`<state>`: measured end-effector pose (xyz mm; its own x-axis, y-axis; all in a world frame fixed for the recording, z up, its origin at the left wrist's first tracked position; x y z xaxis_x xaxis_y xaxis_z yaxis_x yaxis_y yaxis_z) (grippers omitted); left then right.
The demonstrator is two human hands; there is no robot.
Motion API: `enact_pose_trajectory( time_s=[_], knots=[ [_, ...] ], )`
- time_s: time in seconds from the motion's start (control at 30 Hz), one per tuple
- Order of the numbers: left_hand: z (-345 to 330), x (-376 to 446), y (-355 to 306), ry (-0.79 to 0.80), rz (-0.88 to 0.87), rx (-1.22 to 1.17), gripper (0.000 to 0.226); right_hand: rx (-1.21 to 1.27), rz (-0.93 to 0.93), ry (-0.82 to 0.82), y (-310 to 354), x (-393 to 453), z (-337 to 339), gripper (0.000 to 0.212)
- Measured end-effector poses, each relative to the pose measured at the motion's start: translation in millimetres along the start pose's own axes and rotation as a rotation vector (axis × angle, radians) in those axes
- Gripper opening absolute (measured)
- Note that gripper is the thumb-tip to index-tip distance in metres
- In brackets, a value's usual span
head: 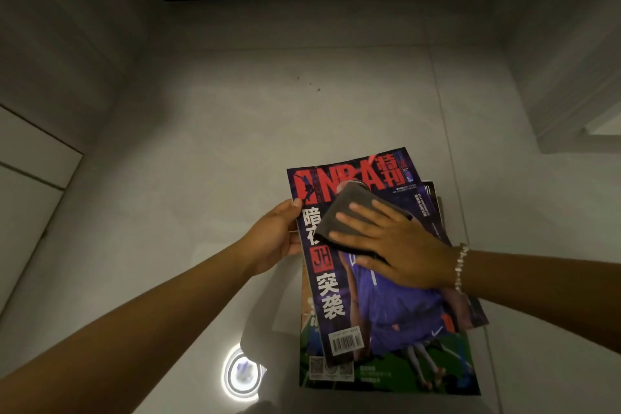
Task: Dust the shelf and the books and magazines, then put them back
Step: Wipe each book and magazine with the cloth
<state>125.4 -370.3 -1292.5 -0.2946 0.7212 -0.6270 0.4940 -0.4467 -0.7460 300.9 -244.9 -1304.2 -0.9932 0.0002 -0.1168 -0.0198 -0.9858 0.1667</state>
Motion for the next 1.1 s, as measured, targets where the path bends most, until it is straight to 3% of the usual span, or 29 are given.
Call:
enact_pose_trajectory(
  time_s=[0.07, 0.2, 0.27, 0.5, 0.63, 0.7, 0.8, 0.9, 0.97, 1.1],
  knots=[
    [0.3, 0.4, 0.4, 0.005, -0.006, 0.012, 0.03, 0.006, -0.007, 0.023, -13.3, 1.4, -0.5, 0.051],
    [0.4, 1.0, -0.1, -0.002, -0.008, 0.009, 0.03, 0.065, -0.258, -0.02, -26.6, 18.6, 6.9, 0.069],
    [0.7, 1.5, -1.0, -0.002, 0.011, -0.014, 0.031, 0.068, -0.286, -0.005, -12.1, 21.9, 6.5, 0.073],
    [0.3, 3.0, -0.1, 0.024, 0.037, -0.049, 0.033, -0.007, 0.027, -0.011, 41.6, 2.5, -6.2, 0.05],
    [-0.3, 2.6, 1.2, -0.02, 0.024, 0.004, 0.024, -0.06, 0.183, -0.004, 24.3, -13.5, -7.8, 0.048],
    [0.3, 3.3, 1.6, -0.035, 0.018, 0.022, 0.021, -0.097, 0.093, -0.005, 0.8, -12.9, -6.2, 0.049],
    [1.4, 5.5, 3.0, -0.067, 0.005, 0.065, 0.02, -0.048, -0.192, -0.032, -39.0, -11.3, 1.3, 0.05],
    [1.2, 6.2, 4.7, -0.083, -0.001, 0.08, 0.019, -0.023, -0.351, -0.074, -43.4, -11.5, 4.0, 0.055],
    [1.2, 6.5, 5.0, -0.091, 0.002, 0.079, 0.019, -0.041, -0.28, -0.055, -15.3, -14.5, -0.7, 0.053],
    [-0.8, 7.0, 4.3, -0.104, 0.005, 0.074, 0.021, -0.076, 0.047, -0.038, 53.2, -36.2, -15.6, 0.048]
  ],
)
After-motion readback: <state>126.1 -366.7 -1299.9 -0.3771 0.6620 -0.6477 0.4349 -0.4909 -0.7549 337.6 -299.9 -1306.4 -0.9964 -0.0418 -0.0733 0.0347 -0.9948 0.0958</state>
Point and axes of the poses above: each hand's wrist, its own x-axis towards the middle knuckle, its own z-axis out of the back of the hand, y = z × x, the point moved 2 cm from there along x, towards the middle knuckle, and after that the axes turned 2 degrees about -x, right-handed, at the moved point
